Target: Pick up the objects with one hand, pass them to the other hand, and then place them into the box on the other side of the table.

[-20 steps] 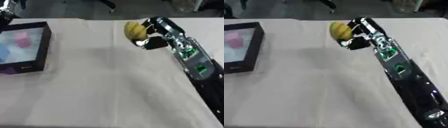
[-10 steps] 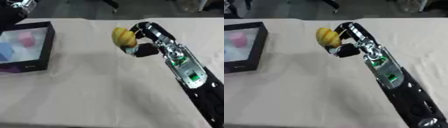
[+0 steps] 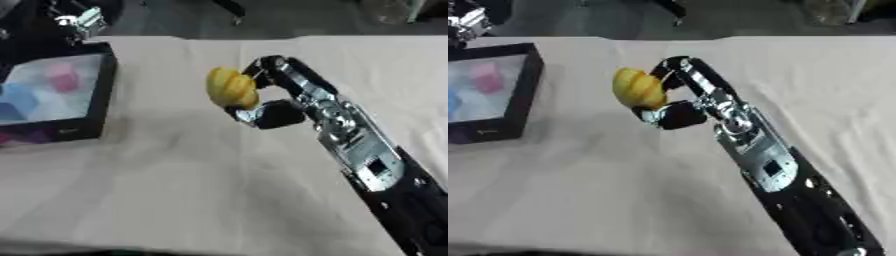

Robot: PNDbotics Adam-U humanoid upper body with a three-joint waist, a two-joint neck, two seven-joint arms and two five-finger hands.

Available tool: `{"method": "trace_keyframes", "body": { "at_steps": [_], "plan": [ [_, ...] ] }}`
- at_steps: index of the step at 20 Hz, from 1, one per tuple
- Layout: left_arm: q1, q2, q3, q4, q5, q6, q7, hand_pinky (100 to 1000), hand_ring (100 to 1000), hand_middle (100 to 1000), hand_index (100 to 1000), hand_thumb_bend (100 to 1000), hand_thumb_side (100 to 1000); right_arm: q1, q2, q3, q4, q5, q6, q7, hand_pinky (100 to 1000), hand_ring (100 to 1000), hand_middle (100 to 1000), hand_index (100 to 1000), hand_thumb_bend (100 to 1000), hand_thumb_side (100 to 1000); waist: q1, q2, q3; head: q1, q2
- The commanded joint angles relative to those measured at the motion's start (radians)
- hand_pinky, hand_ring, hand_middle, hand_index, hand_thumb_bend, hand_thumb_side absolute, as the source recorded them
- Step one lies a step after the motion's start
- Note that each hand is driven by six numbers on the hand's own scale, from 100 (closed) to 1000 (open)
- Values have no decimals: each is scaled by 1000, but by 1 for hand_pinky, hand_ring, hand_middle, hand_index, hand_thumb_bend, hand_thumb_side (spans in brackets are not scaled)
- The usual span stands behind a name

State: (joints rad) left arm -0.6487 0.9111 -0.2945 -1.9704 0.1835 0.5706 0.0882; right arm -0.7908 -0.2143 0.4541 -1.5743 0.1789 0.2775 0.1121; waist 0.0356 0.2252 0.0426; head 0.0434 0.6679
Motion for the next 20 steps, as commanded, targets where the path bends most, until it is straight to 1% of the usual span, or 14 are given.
{"method": "trace_keyframes", "body": {
  "at_steps": [1,6,10,16,17,19,20],
  "plan": [
    [-36,48,-16,-28,-9,19,-55,748,715,679,813,485,589,-13,13,13,-25,-11,-10,-4,781,617,590,566,422,100,16,-16,4,3,3],
    [-69,56,-64,-30,-50,38,-135,763,728,700,820,504,597,-19,32,41,-18,-29,-23,-19,786,624,595,569,422,100,18,-17,7,0,5],
    [-86,67,-106,-30,-57,59,-200,770,737,712,826,520,608,-21,43,59,-9,-28,-31,-19,787,627,597,569,422,100,19,-18,7,-1,5],
    [-96,65,-87,-30,-103,66,-301,770,737,712,826,520,608,-21,44,61,-3,-26,-36,-22,787,627,597,569,422,100,19,-19,9,-3,6],
    [-100,65,-94,-30,-102,60,-317,798,761,745,849,597,620,-26,53,67,-6,-30,-39,-24,790,630,604,567,419,100,21,-17,6,0,7],
    [-109,68,-130,-30,-93,42,-348,805,768,752,855,618,611,-33,66,78,-4,-36,-44,-32,790,630,604,567,419,100,22,-17,5,0,8],
    [-114,68,-153,-30,-95,38,-363,816,780,761,859,639,590,-35,70,82,-2,-39,-46,-35,790,629,603,567,419,100,23,-17,6,0,9]
  ]
}}
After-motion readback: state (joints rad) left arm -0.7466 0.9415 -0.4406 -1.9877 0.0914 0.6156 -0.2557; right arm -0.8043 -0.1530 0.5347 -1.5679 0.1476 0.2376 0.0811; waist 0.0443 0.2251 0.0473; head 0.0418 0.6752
